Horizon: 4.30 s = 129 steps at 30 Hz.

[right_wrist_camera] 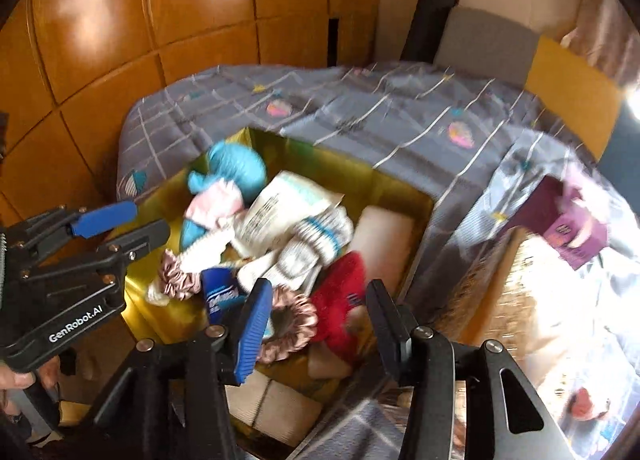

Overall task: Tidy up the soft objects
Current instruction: 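Carry the scrunchie into the gold tray and open the right gripper, then move the right gripper to the pink towel roll and grasp its end, then carry the pink towel roll over the gold tray and lower it in with the right gripper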

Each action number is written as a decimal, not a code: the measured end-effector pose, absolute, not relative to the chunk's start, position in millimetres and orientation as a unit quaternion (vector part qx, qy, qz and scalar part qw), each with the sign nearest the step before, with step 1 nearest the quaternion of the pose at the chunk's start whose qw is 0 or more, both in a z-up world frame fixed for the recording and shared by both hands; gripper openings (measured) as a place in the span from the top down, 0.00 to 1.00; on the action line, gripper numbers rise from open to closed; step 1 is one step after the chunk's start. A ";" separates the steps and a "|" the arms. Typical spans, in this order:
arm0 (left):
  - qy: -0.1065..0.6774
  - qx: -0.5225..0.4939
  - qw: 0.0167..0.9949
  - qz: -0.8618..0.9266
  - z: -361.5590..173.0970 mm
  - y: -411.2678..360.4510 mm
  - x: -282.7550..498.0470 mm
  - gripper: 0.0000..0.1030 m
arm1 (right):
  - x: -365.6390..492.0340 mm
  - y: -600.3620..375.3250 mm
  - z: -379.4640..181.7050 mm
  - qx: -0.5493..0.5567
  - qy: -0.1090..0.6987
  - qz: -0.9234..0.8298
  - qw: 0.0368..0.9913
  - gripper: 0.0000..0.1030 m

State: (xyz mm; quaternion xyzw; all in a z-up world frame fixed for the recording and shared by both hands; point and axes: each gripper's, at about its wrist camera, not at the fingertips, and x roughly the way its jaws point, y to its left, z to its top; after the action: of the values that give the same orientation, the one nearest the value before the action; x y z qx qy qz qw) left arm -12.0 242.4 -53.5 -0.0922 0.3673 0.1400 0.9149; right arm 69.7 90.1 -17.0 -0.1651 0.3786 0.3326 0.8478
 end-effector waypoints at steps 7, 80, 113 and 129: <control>0.354 -0.064 0.926 0.112 -33.2 219.2 -6.2 0.57 | 82.2 17.7 17.0 -0.102 0.343 0.289 0.888 0.44; 0.385 0.130 0.892 -0.201 -27.2 -168.5 148.5 0.79 | 203.5 -335.7 -44.9 0.327 0.409 0.068 0.849 0.70; 0.329 0.005 0.944 -0.020 20.0 94.5 81.0 0.79 | 190.9 -49.3 49.7 0.165 0.388 0.301 0.856 0.70; 0.371 -0.010 0.929 0.006 -34.5 137.7 13.3 0.79 | 130.2 14.3 -0.4 0.092 0.409 0.343 0.841 0.70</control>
State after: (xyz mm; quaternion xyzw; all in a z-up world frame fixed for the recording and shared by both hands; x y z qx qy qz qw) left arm 13.3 137.7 -34.5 -0.0102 0.3708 0.0063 0.9286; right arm 130.2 14.3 -0.4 0.0917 0.4091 0.3429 0.8406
